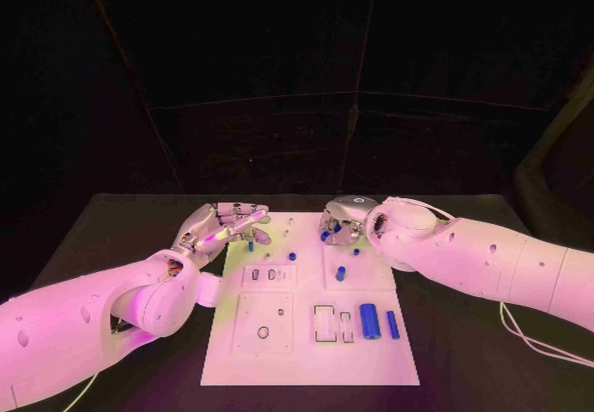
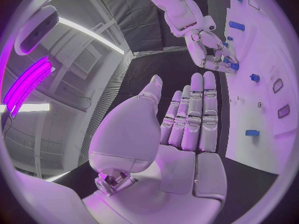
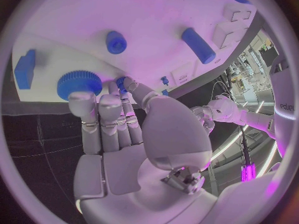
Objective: Assemble the parts on the task board
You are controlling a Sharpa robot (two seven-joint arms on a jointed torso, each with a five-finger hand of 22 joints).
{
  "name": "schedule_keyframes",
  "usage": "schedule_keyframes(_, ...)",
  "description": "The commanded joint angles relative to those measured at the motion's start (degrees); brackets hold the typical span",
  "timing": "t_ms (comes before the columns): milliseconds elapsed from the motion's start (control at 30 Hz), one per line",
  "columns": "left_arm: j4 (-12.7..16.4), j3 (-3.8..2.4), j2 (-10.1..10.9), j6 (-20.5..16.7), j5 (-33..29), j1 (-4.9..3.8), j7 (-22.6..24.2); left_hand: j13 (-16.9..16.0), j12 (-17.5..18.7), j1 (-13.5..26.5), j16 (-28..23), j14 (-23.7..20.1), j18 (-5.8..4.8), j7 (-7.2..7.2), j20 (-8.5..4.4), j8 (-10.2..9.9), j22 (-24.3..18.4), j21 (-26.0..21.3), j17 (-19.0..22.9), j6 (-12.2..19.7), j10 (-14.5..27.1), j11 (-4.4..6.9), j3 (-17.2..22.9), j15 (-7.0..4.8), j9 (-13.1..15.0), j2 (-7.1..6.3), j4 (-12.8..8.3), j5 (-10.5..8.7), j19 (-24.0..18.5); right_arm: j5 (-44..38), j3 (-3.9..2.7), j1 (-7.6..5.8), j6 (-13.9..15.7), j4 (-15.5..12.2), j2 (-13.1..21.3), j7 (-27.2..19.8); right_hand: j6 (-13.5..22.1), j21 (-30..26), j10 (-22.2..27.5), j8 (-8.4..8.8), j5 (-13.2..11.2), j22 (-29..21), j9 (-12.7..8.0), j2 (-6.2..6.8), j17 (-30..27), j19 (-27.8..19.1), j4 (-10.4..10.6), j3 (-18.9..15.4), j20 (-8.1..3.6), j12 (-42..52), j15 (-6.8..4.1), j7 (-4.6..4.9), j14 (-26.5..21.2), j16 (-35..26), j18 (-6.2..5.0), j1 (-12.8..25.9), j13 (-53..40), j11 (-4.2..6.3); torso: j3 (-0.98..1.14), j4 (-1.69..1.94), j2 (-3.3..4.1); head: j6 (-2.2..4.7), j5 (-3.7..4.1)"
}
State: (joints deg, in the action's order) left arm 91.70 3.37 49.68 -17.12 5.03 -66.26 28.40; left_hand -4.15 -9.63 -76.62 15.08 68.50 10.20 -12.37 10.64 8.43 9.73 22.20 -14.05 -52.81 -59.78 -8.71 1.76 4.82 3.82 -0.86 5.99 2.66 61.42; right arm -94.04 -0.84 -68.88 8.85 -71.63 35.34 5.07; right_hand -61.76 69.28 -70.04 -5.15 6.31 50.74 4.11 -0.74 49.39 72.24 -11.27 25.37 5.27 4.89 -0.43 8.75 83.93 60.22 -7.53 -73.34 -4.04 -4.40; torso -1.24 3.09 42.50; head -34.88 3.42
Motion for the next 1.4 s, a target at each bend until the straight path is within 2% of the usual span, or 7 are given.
schedule_keyframes(33, 0.0, -0.05, 0.0, 1.2, 0.3, -0.1, -0.2, 0.1, 0.4, -0.1, -0.2, -0.1, 0.14, -0.25, 0.12, -0.4, 0.0, 0.4, 0.0, 0.0, 0.1, -0.16, -0.1, 0.19, 0.0, 0.7, -0.3, 0.26, 0.4, 0.1, -0.03, -0.11, 7.7, -0.9, 0.2, -1.7, -0.7, 0.8, -0.7, -0.36, -0.2, 1.0, 0.5, -0.12, 0.6, 0.6, 0.1, 0.7, 0.0, 0.1, -0.31, -0.09, 1.6, 0.7, 0.55, -0.8, -0.2, 0.1, 0.05, -0.03, 0.11, 0.23, -0.15)
schedule_keyframes(200, -0.1, -0.05, 0.1, 1.4, 0.3, -0.1, -0.3, 0.1, 0.5, -0.1, -0.2, -0.1, 0.15, -0.28, 0.14, -0.5, 0.0, 0.4, -0.2, 0.1, 0.2, -0.19, -0.1, 0.21, -0.1, 0.84, -0.4, 0.26, 0.4, 1.5, -0.06, -0.11, 12.9, -1.8, 0.2, -2.5, -0.6, 1.8, -0.4, 0.05, -0.3, 2.2, 0.5, 0.75, 1.2, 0.7, 0.6, 1.5, 0.06, -0.4, -0.18, 0.03, 1.3, 1.6, 0.71, -0.4, -0.1, -0.03, -0.07, 0.0, 0.21, 0.49, -0.11)
schedule_keyframes(367, 0.0, -0.05, 0.0, 1.7, 0.3, -0.1, -0.3, 0.1, 0.7, -0.1, -0.3, -0.1, 0.14, -0.35, 0.16, -0.6, 0.0, 0.4, -0.3, 0.2, 0.3, -0.25, -0.1, 0.24, -0.1, 0.93, -0.5, 0.26, 0.4, 2.1, -0.07, -0.2, 14.4, -0.5, -1.0, -2.5, -0.4, 2.2, -0.3, 0.26, -0.4, 2.7, 0.5, 1.04, 1.6, 0.7, 0.9, 1.8, 0.14, -0.7, -0.11, 0.09, 1.3, 2.1, 0.77, -0.2, 0.0, -0.12, -0.06, 0.17, 0.39, 0.65, -0.19)
schedule_keyframes(533, 0.1, -0.06, 0.0, 2.0, 0.3, -0.12, -0.1, 0.2, 0.8, -0.1, -0.4, -0.1, 0.14, -0.4, 0.18, -0.7, 0.0, 0.4, -0.4, 0.3, 0.4, -0.29, 0.0, 0.27, -0.1, 1.0, -0.6, 0.26, 0.4, 2.3, -0.07, -0.41, 14.9, 1.3, -2.8, -2.4, -0.3, 2.5, -0.1, 0.48, -0.4, 3.0, 0.4, 1.36, 1.9, 0.7, 1.2, 2.1, 0.22, -0.9, -0.02, 0.18, 1.2, 2.5, 0.8, -0.1, 0.0, -0.22, -0.02, 0.17, 0.5, 0.65, -0.66)
schedule_keyframes(800, 0.1, -0.06, 0.0, 2.0, 0.3, -0.16, 0.0, 0.2, 0.9, 0.0, -0.5, -0.2, 0.12, -0.46, 0.22, -0.8, -0.1, 0.4, -0.5, 0.4, 0.5, -0.35, 0.0, 0.33, -0.1, 1.09, -0.7, 0.26, 0.3, 2.4, -0.08, -0.72, 14.3, 4.5, -5.9, -2.3, -0.1, 2.8, 0.2, 0.72, -0.4, 3.3, 0.4, 1.66, 2.1, 0.6, 1.5, 2.3, 0.31, -1.1, 0.08, 0.28, 1.1, 2.9, 0.82, 0.1, 0.1, -0.34, -0.17, 0.63, 0.86, 0.92, -0.37)
schedule_keyframes(1133, 0.0, -0.06, -0.1, 2.1, 0.3, -0.23, -0.2, 0.2, 0.9, 0.0, -0.6, -0.2, 0.12, -0.48, 0.23, -0.8, -0.1, 0.3, -0.5, 0.5, 0.6, -0.37, 0.0, 0.35, -0.1, 1.12, -0.7, 0.26, 0.3, 1.9, -0.08, -0.95, 11.0, 9.0, -9.6, -1.1, 0.1, 3.0, 0.6, 0.97, -0.6, 3.5, 0.3, 2.02, 2.3, 0.5, 2.0, 2.6, 0.44, -1.2, 0.2, 0.38, 1.0, 3.2, 0.83, 0.3, 0.1, -0.47, -0.15, 0.53, 1.0, 1.02, -0.56)
schedule_keyframes(1400, 0.0, -0.06, -0.1, 2.2, 0.3, -0.33, -0.3, 0.2, 0.9, 0.0, -0.6, -0.2, 0.12, -0.48, 0.24, -0.8, -0.1, 0.3, -0.6, 0.5, 0.6, -0.38, 0.0, 0.35, -0.1, 1.13, -0.7, 0.26, 0.3, 1.1, -0.07, -1.05, 8.8, 11.0, -11.4, -0.2, 0.2, 3.1, 0.6, 1.03, -0.7, 3.5, 0.3, 2.16, 2.3, 0.4, 2.2, 2.6, 0.49, -1.2, 0.24, 0.39, 1.0, 3.3, 0.83, 0.5, 0.1, -0.5, -0.16, 0.6, 1.1, 1.13, -0.61)
